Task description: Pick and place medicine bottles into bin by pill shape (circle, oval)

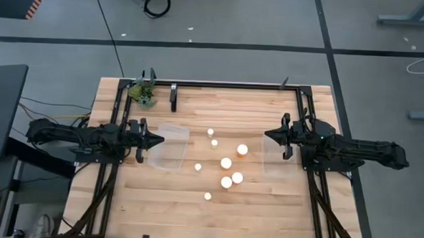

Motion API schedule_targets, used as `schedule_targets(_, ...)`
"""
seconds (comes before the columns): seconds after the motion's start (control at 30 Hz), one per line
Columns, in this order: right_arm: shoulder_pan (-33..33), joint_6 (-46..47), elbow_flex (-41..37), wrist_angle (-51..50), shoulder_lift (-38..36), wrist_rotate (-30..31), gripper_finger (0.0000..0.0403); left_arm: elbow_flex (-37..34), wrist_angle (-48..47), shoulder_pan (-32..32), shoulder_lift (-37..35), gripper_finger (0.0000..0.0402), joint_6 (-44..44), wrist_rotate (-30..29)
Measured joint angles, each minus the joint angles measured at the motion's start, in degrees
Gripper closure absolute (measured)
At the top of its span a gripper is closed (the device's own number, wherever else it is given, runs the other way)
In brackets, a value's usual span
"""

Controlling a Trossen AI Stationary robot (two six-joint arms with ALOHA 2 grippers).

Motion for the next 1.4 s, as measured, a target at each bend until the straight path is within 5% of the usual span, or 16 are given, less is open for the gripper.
schedule_targets(1.1, 0.0, 0.0, 0.0, 0.0, 0.0, 0.0, 0.0393, 0.0, -0.3, 0.0, 0.0, 0.0368, -3.1, 0.4)
schedule_targets(1.4, 0.0, 0.0, 0.0, 0.0, 0.0, 0.0, 0.0393, 0.0, -5.0, 0.0, 1.7, 0.0383, 3.0, 16.5)
